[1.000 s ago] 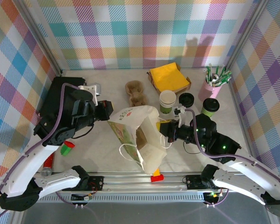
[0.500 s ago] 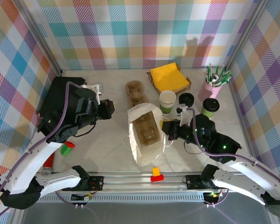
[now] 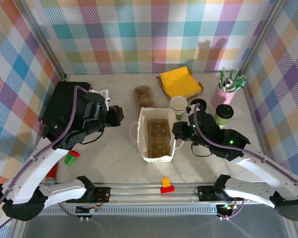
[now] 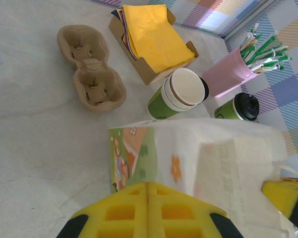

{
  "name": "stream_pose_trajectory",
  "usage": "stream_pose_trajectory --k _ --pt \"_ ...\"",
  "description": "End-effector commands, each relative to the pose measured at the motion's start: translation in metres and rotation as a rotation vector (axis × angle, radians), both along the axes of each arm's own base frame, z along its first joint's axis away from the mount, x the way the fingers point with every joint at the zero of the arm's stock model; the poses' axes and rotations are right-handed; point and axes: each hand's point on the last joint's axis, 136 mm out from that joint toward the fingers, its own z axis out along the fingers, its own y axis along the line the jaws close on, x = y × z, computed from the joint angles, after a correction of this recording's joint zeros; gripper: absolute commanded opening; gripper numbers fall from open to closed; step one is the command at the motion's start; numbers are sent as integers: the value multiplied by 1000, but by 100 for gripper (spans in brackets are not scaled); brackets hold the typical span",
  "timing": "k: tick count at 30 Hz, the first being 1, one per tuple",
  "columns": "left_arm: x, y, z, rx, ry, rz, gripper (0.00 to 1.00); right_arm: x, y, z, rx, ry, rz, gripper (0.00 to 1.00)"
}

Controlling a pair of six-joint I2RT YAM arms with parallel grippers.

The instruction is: Pack the takeout coffee

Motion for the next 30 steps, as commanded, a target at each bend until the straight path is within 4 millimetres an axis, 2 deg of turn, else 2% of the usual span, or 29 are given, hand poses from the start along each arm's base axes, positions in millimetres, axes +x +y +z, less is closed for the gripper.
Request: stream_pose_trajectory --k 1,7,8,10,12,16,20,24,30 --pt "-5 9 -2 -5 11 17 0 9 -15 -6 -19 36 -74 9" --pt "-9 16 -5 1 12 30 0 35 -23 -10 10 95 -71 22" --pt "-10 16 -5 0 12 30 0 38 -23 -10 13 106 -63 26" --pt "-11 18 -6 2 14 33 0 45 -22 -12 7 128 -38 41" --pt "-12 19 -5 4 13 34 0 49 -26 -11 -8 159 -33 48" --pt "-14 20 -4 -4 12 29 0 55 -33 2 -18 160 -26 60" --pt "-18 12 -5 -11 22 -25 2 59 -39 24 -12 123 -25 69" --pt "-25 -3 -11 -15 55 -121 12 57 -45 42 -33 121 -12 74" --pt "-39 -27 -36 -38 158 -257 37 53 -69 59 -113 82 -57 80"
